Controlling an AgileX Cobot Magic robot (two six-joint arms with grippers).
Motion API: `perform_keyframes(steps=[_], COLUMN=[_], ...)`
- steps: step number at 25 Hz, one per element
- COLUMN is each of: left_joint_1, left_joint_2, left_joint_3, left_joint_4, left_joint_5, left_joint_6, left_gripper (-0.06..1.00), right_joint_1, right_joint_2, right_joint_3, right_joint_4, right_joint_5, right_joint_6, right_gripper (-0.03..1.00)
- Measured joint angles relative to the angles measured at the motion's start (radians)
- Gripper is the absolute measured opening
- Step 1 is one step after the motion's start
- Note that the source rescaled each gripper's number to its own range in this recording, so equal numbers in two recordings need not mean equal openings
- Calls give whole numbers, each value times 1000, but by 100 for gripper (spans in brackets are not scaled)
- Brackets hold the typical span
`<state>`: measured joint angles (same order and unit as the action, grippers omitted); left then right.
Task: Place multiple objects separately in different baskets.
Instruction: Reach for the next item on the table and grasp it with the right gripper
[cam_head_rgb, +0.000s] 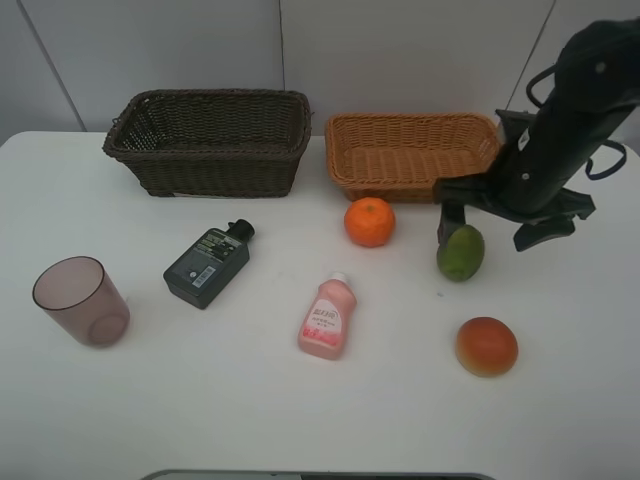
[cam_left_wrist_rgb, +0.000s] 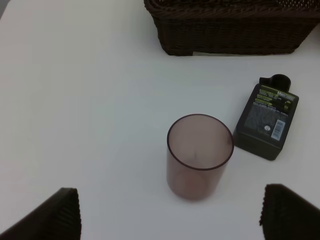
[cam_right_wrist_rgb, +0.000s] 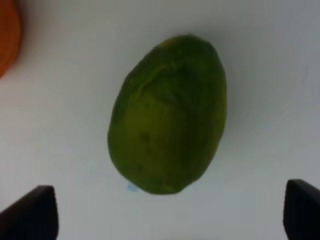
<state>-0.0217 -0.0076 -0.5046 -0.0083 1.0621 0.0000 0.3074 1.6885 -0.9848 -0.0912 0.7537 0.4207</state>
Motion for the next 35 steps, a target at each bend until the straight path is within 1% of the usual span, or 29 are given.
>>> perform_keyframes(steps=[4, 9, 12, 15, 22, 35], left_joint_1=[0, 0, 0, 0, 0, 0], left_joint_2=[0, 0, 0, 0, 0, 0], left_joint_3=[0, 0, 0, 0, 0, 0], left_joint_4=[0, 0, 0, 0, 0, 0], left_joint_5=[0, 0, 0, 0, 0, 0], left_joint_6=[0, 0, 0, 0, 0, 0], left_gripper=[93, 93, 93, 93, 93, 93], right_joint_1=[0, 0, -17, -35, -35, -35], right_joint_2=[0, 27, 77, 124, 177, 274], right_joint_3=[-44, -59, -59, -59, -59, -59], right_joint_4=[-42, -68, -69, -70, -70, -51], right_joint_5=[-30, -67, -75, -81, -128, -139], right_joint_6=[53, 90, 108, 111, 114, 115], right_gripper=[100, 100, 100, 100, 100, 100])
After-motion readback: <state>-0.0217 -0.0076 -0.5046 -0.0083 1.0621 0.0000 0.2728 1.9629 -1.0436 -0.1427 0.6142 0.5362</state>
